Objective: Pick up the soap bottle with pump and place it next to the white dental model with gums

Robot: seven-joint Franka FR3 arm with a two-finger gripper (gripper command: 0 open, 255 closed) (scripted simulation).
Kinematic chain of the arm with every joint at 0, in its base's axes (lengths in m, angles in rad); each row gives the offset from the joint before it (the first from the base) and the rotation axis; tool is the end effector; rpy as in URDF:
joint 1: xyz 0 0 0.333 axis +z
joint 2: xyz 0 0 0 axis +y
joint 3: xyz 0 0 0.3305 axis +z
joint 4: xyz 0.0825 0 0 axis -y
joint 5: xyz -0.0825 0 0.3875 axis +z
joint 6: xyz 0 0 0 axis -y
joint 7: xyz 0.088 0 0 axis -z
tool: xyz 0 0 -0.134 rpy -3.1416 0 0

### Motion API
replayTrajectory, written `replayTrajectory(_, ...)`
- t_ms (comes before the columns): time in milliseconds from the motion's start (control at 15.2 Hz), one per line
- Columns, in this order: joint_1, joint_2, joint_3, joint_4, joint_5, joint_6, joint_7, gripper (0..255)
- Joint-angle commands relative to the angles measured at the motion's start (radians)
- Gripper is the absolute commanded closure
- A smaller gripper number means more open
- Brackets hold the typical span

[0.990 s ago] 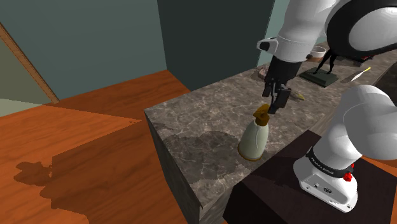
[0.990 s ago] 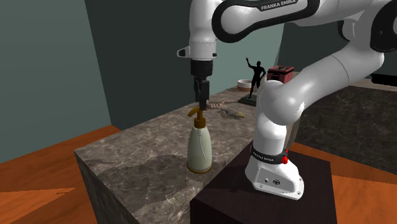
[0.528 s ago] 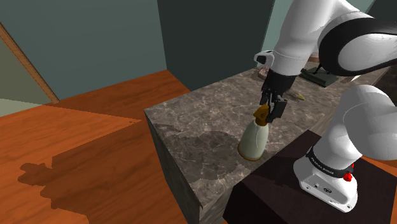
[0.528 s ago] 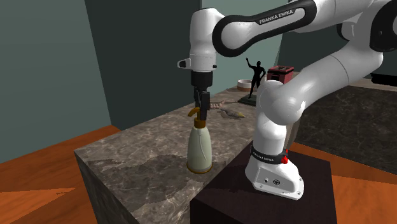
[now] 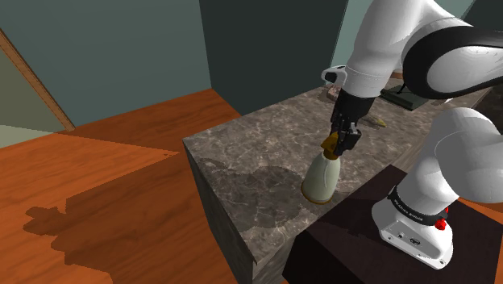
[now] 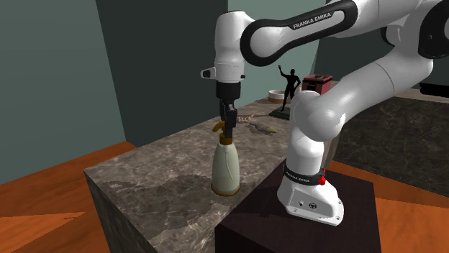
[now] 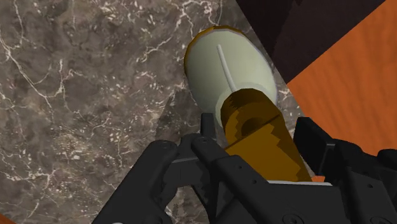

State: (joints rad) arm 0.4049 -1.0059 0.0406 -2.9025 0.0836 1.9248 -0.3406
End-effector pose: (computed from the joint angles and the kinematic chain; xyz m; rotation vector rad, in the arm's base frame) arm 0.2237 0.1130 0.4022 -2.8862 -1.1192 -0.0408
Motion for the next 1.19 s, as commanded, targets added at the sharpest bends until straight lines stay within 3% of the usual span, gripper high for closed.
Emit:
replayTrajectory(0,0.000,0.000,0.000,0.000,0.000,0.000,0.000,255)
replayTrajectory(528,0.000,0.000,0.000,0.000,0.000,0.000,0.000,255)
replayTrajectory(1122,-0.003,-0.011,-0.005,0.116,-0.007,-0.127,0.005,255)
